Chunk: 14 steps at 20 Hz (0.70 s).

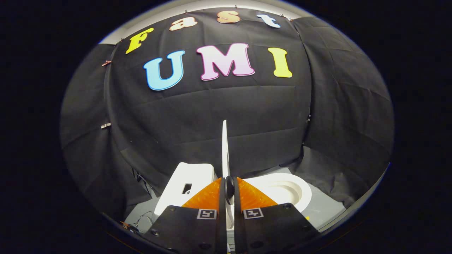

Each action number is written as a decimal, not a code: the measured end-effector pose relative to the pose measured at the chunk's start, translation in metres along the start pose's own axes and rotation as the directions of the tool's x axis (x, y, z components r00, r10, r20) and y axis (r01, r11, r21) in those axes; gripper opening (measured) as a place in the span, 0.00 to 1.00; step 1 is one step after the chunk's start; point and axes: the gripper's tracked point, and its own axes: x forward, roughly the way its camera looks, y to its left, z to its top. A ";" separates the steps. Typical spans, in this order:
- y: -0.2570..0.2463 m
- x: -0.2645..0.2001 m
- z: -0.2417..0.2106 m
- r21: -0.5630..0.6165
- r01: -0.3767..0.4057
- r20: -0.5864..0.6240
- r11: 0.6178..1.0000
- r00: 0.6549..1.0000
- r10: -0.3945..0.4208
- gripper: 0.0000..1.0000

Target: Open the toilet lid.

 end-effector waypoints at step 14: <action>0.069 0.020 -0.037 -0.201 0.030 -0.018 0.979 0.999 -0.034 0.13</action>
